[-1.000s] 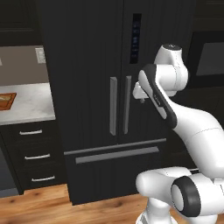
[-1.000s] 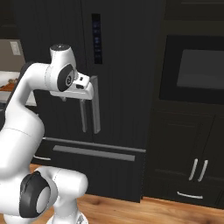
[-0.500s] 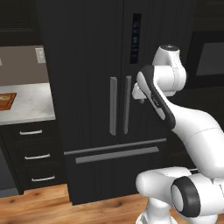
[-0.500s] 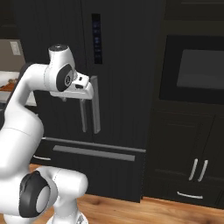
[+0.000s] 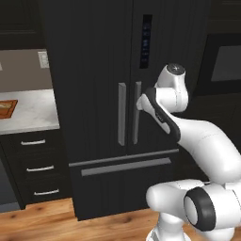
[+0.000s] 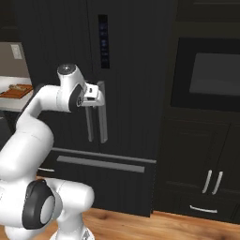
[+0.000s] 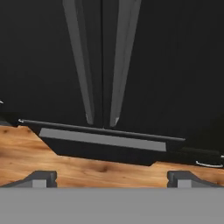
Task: Retrieve the sausage and cheese from the fridge and place them on the cutting board on the counter.
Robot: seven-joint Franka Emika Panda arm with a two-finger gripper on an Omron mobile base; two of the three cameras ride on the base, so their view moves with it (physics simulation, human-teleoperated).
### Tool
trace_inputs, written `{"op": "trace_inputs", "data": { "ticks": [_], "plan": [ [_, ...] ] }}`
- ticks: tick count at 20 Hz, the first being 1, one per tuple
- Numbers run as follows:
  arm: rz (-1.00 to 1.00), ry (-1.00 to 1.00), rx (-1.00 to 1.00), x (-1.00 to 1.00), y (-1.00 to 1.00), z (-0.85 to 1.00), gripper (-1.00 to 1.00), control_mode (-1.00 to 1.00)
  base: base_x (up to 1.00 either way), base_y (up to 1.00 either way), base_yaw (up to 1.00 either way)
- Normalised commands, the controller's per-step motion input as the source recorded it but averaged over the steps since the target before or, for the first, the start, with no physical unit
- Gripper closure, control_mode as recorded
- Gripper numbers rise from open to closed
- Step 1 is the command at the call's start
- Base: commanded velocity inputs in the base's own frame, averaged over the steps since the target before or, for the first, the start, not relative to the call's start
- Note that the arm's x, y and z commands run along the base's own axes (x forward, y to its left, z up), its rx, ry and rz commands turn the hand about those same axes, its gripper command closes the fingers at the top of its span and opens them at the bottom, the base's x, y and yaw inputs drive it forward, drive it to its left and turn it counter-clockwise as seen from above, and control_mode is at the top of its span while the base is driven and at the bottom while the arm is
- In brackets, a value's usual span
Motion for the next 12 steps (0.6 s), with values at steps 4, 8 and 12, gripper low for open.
{"op": "trace_inputs", "data": {
  "ticks": [4, 8, 12],
  "plan": [
    [-0.01, 0.08, 0.03, 0.46, 0.0, -0.15, -1.0, -1.0, 0.0, 0.0, 0.0],
    [-0.05, 0.0, 0.01, 0.32, -0.01, -0.33, -1.0, -1.0, 0.0, 0.0, 0.0],
    [-0.09, -0.05, 0.06, 0.38, -0.03, -0.24, -1.0, -1.0, 0.0, 0.0, 0.0]
  ]
}}
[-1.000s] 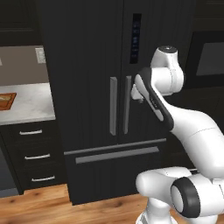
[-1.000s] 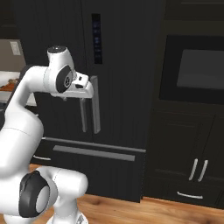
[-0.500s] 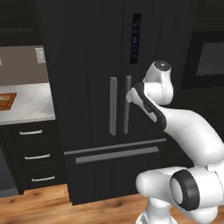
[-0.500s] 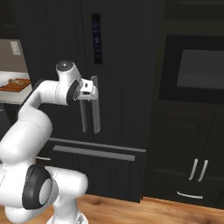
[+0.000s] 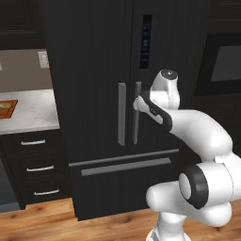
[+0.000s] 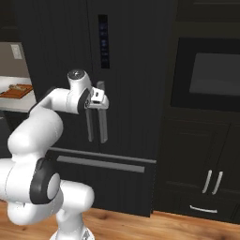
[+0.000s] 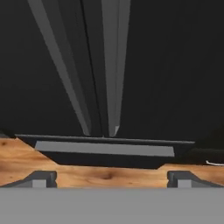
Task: Retrieve the sausage and cheese from the fridge and place them on the cutting board on the counter.
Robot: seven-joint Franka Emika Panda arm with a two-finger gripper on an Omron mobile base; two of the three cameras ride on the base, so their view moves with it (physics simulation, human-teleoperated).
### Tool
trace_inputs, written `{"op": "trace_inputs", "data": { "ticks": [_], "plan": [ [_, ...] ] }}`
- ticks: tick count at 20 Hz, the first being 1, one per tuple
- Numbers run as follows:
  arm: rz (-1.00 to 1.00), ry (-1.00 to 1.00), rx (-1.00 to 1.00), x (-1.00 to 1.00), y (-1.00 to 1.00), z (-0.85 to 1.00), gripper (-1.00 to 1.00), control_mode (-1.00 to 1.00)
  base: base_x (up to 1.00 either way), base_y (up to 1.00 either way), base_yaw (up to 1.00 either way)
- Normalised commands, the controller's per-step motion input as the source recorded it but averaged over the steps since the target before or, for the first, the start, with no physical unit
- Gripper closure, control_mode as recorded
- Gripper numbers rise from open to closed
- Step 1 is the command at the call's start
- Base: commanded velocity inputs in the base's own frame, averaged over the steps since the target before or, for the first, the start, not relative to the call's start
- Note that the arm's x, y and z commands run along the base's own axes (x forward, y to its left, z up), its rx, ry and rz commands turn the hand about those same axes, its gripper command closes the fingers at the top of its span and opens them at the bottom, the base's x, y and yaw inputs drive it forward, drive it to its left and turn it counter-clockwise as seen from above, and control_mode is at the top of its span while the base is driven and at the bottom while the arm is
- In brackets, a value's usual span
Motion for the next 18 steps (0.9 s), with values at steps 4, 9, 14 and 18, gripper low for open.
{"op": "trace_inputs", "data": {
  "ticks": [4, 9, 14, 18],
  "plan": [
    [-0.06, -0.1, 0.09, 0.32, 0.0, -0.26, -1.0, -1.0, 0.0, 0.0, 0.0],
    [-0.02, -0.06, 0.08, 0.31, 0.02, -0.13, -1.0, -1.0, 0.0, 0.0, 0.0],
    [0.0, -0.06, 0.0, 0.24, 0.04, -0.07, -1.0, -1.0, 0.0, 0.0, 0.0],
    [0.0, 0.0, 0.0, 0.29, 0.0, -0.02, -1.0, -1.0, 0.0, 0.0, 0.0]
  ]
}}
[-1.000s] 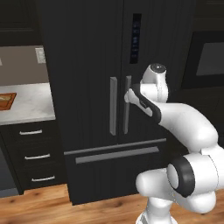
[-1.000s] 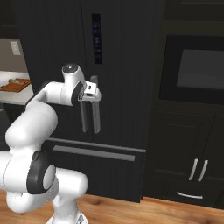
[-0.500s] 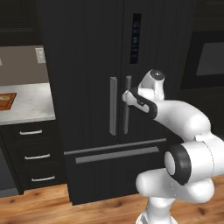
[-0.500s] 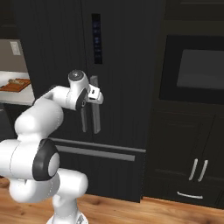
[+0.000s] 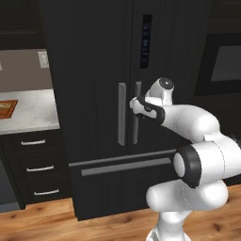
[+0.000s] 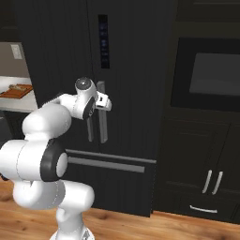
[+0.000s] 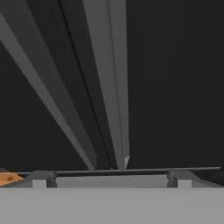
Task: Retrieve the sausage and cheese from the fridge and place them on the cutting board on the counter.
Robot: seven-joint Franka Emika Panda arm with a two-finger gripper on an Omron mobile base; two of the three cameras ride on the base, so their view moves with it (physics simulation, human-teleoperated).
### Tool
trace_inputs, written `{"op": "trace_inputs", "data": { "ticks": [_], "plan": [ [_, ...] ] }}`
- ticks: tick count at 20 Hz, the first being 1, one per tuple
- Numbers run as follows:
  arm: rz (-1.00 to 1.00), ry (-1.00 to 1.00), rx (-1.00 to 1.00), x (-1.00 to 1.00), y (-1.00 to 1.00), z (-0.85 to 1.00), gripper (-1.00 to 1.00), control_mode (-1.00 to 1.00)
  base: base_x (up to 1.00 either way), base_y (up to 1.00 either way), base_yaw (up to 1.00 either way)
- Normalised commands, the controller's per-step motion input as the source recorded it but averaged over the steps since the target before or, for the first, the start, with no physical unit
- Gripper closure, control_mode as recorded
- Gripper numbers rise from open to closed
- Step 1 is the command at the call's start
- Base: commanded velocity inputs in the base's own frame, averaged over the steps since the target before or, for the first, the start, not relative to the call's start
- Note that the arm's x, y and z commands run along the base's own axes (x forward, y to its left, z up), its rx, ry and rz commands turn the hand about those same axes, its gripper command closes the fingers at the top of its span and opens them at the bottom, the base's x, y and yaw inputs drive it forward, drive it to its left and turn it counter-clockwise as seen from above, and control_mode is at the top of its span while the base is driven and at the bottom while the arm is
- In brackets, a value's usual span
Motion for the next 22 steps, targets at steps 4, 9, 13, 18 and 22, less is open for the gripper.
{"op": "trace_inputs", "data": {
  "ticks": [4, 9, 13, 18, 22],
  "plan": [
    [0.0, 0.0, 0.0, 0.32, 0.0, -0.09, -1.0, -1.0, 0.0, 0.0, 0.0],
    [0.0, 0.0, 0.0, 0.29, 0.01, -0.1, -1.0, -1.0, 0.0, 0.0, 0.0],
    [0.0, -0.01, -0.01, 0.29, 0.03, -0.16, -1.0, -1.0, 0.0, 0.0, 0.0],
    [0.0, -0.02, 0.0, 0.33, 0.0, -0.15, -1.0, -1.0, 0.0, 0.0, 0.0],
    [0.0, -0.05, -0.01, 0.3, 0.0, -0.15, -1.0, -1.0, 0.0, 0.0, 0.0]
  ]
}}
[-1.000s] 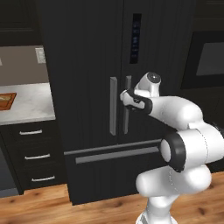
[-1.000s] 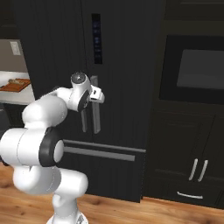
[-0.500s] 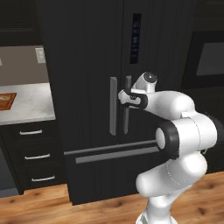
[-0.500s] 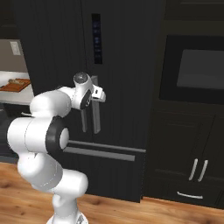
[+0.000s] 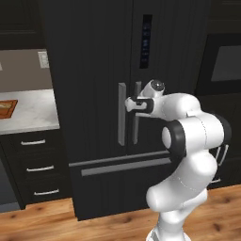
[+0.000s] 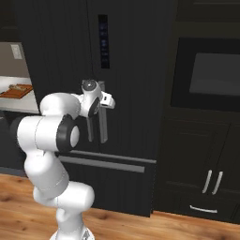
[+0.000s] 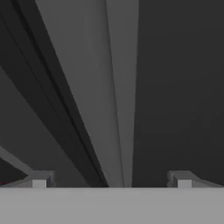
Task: Retrieve the sausage and cheese from the fridge and place them on the cutting board on the counter.
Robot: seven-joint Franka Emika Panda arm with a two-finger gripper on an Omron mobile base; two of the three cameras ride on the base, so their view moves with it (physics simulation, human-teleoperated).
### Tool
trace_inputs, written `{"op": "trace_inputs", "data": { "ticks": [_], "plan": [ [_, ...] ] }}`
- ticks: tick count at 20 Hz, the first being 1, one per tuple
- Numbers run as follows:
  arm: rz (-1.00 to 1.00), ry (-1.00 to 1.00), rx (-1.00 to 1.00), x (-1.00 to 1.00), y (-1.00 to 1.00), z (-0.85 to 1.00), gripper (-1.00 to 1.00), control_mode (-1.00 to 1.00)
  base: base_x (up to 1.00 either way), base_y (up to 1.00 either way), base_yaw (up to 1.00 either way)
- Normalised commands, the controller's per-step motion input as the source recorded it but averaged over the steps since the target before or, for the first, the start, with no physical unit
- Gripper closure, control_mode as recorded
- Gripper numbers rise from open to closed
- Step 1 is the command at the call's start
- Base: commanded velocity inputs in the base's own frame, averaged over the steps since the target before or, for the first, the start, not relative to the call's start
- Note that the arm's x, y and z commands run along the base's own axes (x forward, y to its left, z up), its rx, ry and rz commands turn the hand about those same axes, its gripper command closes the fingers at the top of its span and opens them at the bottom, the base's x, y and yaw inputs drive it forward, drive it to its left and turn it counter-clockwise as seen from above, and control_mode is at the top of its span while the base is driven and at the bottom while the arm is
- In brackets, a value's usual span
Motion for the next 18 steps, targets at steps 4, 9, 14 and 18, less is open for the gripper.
{"op": "trace_inputs", "data": {
  "ticks": [4, 9, 14, 18],
  "plan": [
    [0.0, -0.03, 0.0, 0.32, 0.0, -0.11, -1.0, -1.0, 0.0, 0.0, 0.0],
    [0.0, 0.0, -0.03, 0.34, -0.05, -0.07, -1.0, -1.0, 0.0, 0.0, 0.0],
    [0.0, 0.0, -0.01, 0.33, -0.04, -0.08, -1.0, -1.0, 0.0, 0.0, 0.0],
    [0.0, -0.01, 0.0, 0.25, 0.02, -0.1, 1.0, -1.0, 0.0, 0.0, 0.0]
  ]
}}
